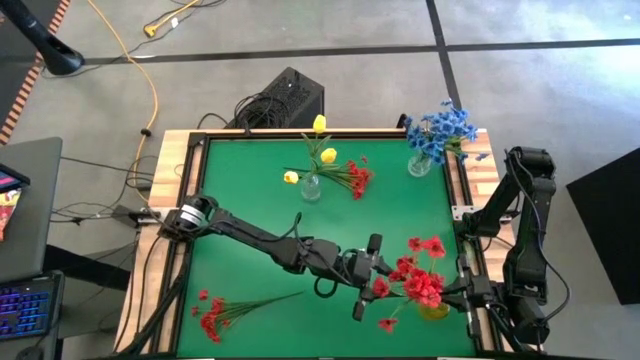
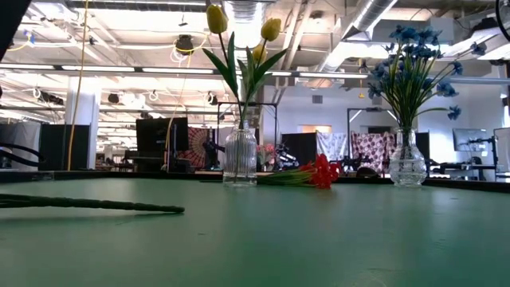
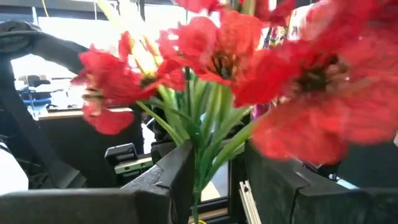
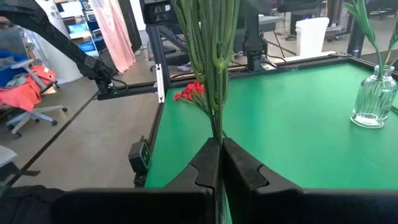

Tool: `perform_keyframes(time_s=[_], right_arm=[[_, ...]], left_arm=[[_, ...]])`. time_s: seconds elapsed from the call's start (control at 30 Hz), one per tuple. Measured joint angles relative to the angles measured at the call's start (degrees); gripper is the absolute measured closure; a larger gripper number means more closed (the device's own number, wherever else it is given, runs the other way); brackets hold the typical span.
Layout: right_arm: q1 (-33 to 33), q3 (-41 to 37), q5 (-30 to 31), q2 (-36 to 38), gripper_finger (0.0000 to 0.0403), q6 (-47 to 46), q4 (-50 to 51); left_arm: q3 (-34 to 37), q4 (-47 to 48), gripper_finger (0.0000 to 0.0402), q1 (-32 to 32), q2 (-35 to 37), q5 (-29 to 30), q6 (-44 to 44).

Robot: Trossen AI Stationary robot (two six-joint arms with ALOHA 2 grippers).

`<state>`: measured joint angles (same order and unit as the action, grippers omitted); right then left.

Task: Sort flowers into vase by color
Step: Put the center red flowers into the yellow vase

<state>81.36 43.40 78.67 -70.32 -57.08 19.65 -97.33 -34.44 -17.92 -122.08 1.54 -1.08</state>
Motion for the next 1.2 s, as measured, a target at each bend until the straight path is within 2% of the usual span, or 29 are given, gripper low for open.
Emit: perform_keyframes(time_s=[0.5,0.67,1.0,1.2], right_arm=[[0.0,0.0,-2.9,2.6,0.0328,0.1,0.0],[-0.6,0.0,-6.5,5.2,0.0298,1.4,0.0],[-2.4,0.0,-14.7,9.3,0.0211,1.5,4.0],[-2.4,0.0,-16.2,12.7,0.0196,1.6,4.1]], left_arm=[[0.0,0.0,0.0272,0.0,0.0,-0.3,0.2],[0.0,0.0,0.0272,0.0,0.0,-0.3,0.3],[0.0,0.0,0.0272,0.0,0.0,-0.3,0.8],[0.0,0.0,0.0272,0.0,0.0,-0.3,0.7]])
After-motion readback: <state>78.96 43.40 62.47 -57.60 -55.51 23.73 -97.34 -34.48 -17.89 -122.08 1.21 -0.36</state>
